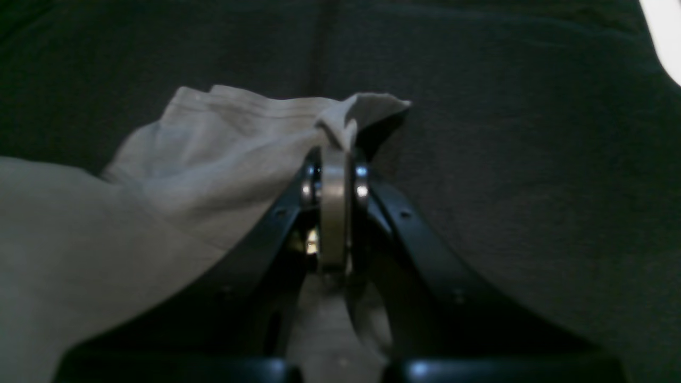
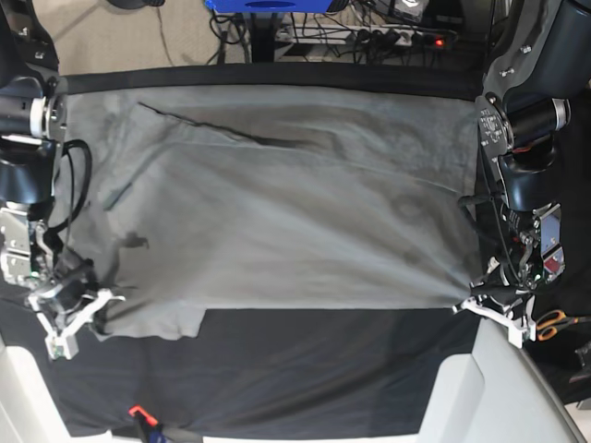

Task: Fold the T-shirt properly
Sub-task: 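Lift the hem edge with both grippers toward the collar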

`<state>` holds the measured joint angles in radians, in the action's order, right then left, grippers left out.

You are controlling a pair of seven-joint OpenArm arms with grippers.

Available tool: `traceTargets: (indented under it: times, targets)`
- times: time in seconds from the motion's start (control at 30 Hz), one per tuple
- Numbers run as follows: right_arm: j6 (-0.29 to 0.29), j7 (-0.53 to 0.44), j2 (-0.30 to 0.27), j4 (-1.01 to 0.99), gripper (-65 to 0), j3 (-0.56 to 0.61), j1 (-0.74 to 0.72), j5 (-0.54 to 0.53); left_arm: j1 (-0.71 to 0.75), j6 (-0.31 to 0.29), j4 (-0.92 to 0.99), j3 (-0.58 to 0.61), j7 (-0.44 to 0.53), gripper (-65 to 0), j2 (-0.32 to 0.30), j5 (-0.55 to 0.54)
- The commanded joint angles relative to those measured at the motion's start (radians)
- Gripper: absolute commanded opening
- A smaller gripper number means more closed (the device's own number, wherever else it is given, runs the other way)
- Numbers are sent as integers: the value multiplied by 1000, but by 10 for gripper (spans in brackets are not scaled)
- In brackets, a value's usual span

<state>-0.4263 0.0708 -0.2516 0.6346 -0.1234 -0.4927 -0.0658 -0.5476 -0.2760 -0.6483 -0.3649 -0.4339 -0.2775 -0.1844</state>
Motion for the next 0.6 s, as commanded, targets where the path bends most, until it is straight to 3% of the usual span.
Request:
traceTargets:
  times: [0.0,0.17,0.3,0.47,0.57]
  targets:
    - [2,-30,-16,15,-648,-5,-37,-7,-32,1,-18,-1,27,-650,-18,-4]
    - [71,-56,-36,-38,-648,-2,-44,-7,-32,1,-18,-1,27,-650,-29,-4]
    - [73,-164,-50,-126,-648,1,-50,19,-30,1,-18,-1,27,-650,-30,-4]
    - [73,-173,-48,-197,-648,-2,-76,131,-29,1,-18,-1,27,-650,-30,-4]
    - [71,-184,-48,-197,-648,0,-76,134,-27,1,-18,0,27,-650,-30,-4]
